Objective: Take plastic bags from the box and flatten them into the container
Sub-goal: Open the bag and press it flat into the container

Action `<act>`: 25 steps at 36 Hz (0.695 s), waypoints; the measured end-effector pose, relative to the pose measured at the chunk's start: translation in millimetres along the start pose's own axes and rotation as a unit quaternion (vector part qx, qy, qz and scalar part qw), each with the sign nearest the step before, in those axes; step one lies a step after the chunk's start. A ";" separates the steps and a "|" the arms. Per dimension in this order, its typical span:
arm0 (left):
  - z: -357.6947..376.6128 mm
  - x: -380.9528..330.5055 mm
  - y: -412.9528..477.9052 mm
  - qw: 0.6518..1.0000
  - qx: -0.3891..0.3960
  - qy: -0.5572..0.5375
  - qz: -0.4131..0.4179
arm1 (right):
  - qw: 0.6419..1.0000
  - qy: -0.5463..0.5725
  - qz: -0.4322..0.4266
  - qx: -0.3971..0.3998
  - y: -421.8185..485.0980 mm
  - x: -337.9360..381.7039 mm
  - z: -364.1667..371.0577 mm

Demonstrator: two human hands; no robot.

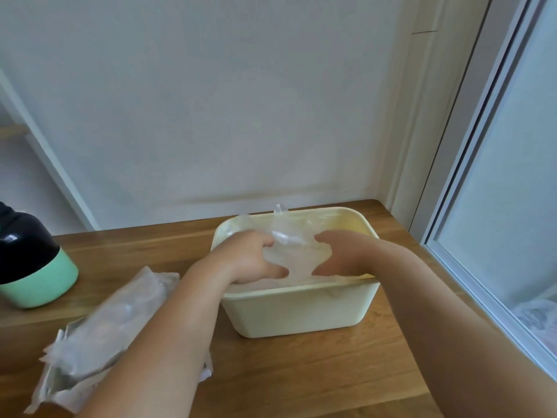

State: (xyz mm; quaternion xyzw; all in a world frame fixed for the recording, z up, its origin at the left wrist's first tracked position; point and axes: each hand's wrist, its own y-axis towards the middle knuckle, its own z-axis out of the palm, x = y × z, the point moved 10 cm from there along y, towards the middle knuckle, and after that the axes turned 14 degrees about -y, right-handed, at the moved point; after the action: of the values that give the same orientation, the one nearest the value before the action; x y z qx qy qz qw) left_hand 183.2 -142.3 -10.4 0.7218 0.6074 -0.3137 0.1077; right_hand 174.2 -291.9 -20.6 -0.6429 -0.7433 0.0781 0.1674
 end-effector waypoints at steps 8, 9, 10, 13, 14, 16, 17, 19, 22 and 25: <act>-49.7 -2.7 -42.2 0.983 -0.163 -0.061 0.057 | 0.983 0.006 0.021 -0.181 -34.3 7.2 -42.8; -55.6 -2.2 -49.3 0.978 -0.185 -0.067 0.064 | 0.977 0.004 0.017 -0.210 -39.4 11.8 -49.1; -61.5 -1.2 -57.2 0.974 -0.204 -0.072 0.071 | 0.971 0.010 0.009 -0.238 -45.1 18.2 -54.8; -76.3 6.2 -78.8 0.962 -0.238 -0.101 0.085 | 0.953 0.055 -0.029 -0.298 -61.3 42.5 -67.7; -81.2 12.3 -88.2 0.959 -0.245 -0.112 0.088 | 0.946 0.077 -0.047 -0.312 -65.8 55.9 -70.0; -88.0 22.2 -102.3 0.956 -0.250 -0.124 0.087 | 0.929 0.129 -0.080 -0.339 -73.5 78.3 -74.1; -91.6 29.8 -110.4 0.956 -0.253 -0.124 0.081 | 0.922 0.154 -0.097 -0.343 -75.6 91.6 -73.1; -98.5 48.4 -128.6 0.959 -0.257 -0.107 0.062 | 0.913 0.196 -0.133 -0.333 -77.1 122.2 -65.4; -102.5 73.6 -150.4 0.966 -0.250 -0.057 0.025 | 0.908 0.225 -0.181 -0.304 -73.0 161.5 -47.0; -97.3 93.1 -163.0 0.972 -0.232 -0.004 -0.026 | 0.918 0.220 -0.204 -0.260 -64.5 189.8 -24.6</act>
State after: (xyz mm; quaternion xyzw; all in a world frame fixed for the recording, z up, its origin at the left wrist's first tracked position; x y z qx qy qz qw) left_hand 66.7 24.2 48.0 0.6600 0.6816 -0.1699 0.2664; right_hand 100.5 -118.4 51.8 -0.4995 -0.7967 -0.2968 0.1663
